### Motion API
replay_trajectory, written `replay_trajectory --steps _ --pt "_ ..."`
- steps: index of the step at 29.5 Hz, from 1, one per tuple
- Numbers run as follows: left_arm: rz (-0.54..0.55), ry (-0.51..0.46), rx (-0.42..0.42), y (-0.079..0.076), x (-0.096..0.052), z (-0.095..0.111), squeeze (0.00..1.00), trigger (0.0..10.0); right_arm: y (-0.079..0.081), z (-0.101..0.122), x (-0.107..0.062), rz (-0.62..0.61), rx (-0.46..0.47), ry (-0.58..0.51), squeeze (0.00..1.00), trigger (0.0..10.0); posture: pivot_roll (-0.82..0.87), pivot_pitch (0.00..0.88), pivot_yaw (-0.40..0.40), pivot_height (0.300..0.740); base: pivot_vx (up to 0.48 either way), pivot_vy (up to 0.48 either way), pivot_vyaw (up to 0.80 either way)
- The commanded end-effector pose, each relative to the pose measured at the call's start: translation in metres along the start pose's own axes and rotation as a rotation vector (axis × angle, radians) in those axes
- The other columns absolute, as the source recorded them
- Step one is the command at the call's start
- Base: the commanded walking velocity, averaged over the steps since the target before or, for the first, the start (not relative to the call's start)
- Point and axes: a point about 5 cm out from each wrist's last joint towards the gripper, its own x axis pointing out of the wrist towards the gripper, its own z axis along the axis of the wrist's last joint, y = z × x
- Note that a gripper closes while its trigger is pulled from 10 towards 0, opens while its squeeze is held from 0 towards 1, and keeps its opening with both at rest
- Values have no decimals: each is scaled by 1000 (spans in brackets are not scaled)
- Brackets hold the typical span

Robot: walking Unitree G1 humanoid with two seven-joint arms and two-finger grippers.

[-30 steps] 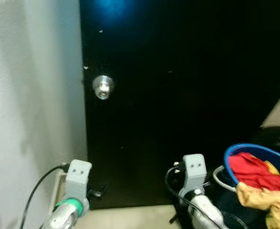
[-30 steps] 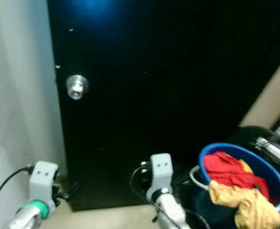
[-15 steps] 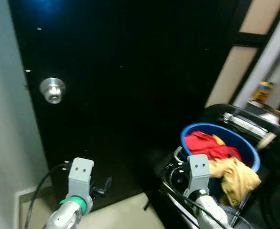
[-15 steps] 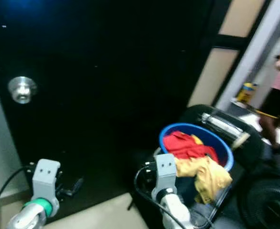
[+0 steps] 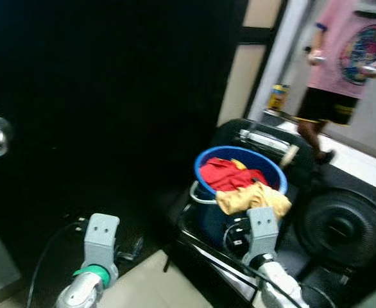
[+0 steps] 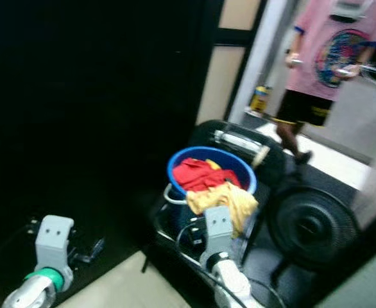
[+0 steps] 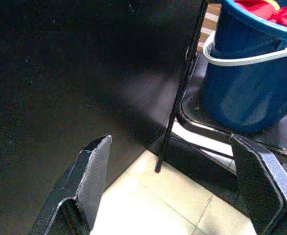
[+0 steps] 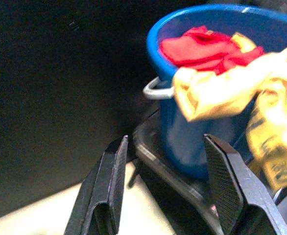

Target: Clothes washing

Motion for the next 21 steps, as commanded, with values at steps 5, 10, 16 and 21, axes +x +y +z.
replay_trajectory --steps 5,10,16,21 --pt "-16 -7 14 -7 3 0 0 10000 -8 -1 2 -19 -24 7 0 10000 0 22 -12 740 0 0 -800" --pt "-20 -12 22 -2 3 3 0 10000 -5 -4 3 -33 -5 5 0 10000 33 24 27 740 0 0 -800" --pt "-37 -16 34 9 2 10 0 10000 2 -9 4 -44 29 5 0 10000 61 18 73 740 0 0 -800" --pt "-5 -30 12 18 5 13 0 10000 10 -6 5 1 15 -22 0 10000 50 13 68 740 0 0 -160"
